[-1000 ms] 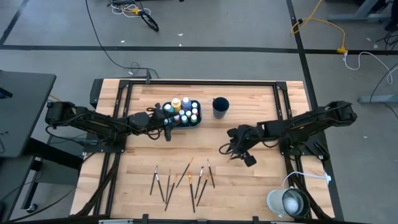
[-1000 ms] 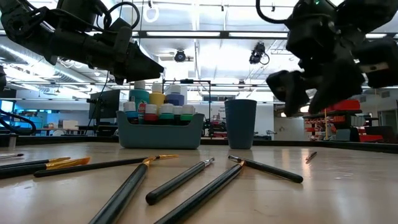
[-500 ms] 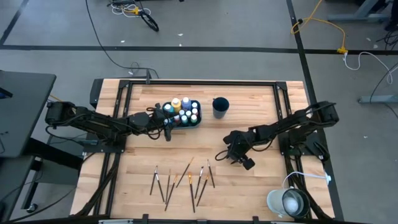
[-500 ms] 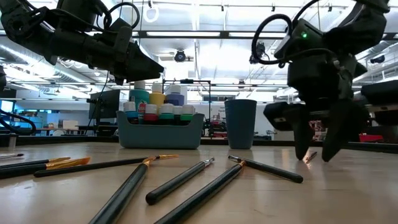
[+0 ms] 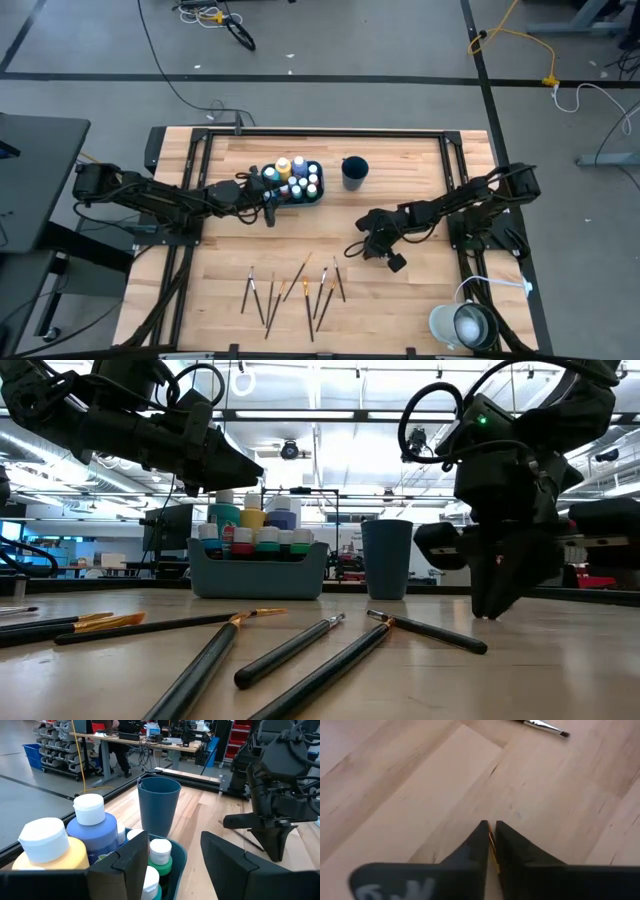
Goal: Pick & Place Paint Supplies
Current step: Put the gold paint brush into the blue cup
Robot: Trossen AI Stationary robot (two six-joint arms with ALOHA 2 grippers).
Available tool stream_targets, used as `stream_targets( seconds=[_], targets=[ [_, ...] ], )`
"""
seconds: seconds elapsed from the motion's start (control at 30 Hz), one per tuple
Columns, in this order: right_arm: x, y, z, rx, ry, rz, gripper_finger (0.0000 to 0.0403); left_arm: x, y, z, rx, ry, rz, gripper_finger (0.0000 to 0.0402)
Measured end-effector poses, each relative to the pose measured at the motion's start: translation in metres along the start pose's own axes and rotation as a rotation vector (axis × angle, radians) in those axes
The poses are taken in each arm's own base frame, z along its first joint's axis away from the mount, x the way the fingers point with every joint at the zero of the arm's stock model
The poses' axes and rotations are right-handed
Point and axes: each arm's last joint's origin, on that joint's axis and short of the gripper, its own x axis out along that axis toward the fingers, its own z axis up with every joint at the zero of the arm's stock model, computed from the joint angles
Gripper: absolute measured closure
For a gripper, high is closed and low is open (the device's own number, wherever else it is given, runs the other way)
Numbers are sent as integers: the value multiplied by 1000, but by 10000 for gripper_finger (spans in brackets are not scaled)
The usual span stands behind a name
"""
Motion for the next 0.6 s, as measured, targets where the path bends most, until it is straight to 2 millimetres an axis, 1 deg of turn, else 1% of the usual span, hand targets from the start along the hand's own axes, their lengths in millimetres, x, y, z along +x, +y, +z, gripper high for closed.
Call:
stream_targets(
  seconds=[0.07,0.13,0.27,0.4,0.5,0.6],
  targets=[
    [0,0,0,1,2,1,390,0,0,0,0,0,0,212],
    [0,0,0,-2,2,2,398,0,0,0,0,0,0,212],
    [0,-1,1,-6,-20,-6,399,0,0,0,0,0,0,212],
    [1,-3,5,-8,-79,-25,401,0,0,0,0,0,0,212],
    [0,-6,14,-8,-164,-52,402,0,0,0,0,0,0,212],
    [-1,-8,17,0,-199,-68,402,0,0,0,0,0,0,212]
  ],
)
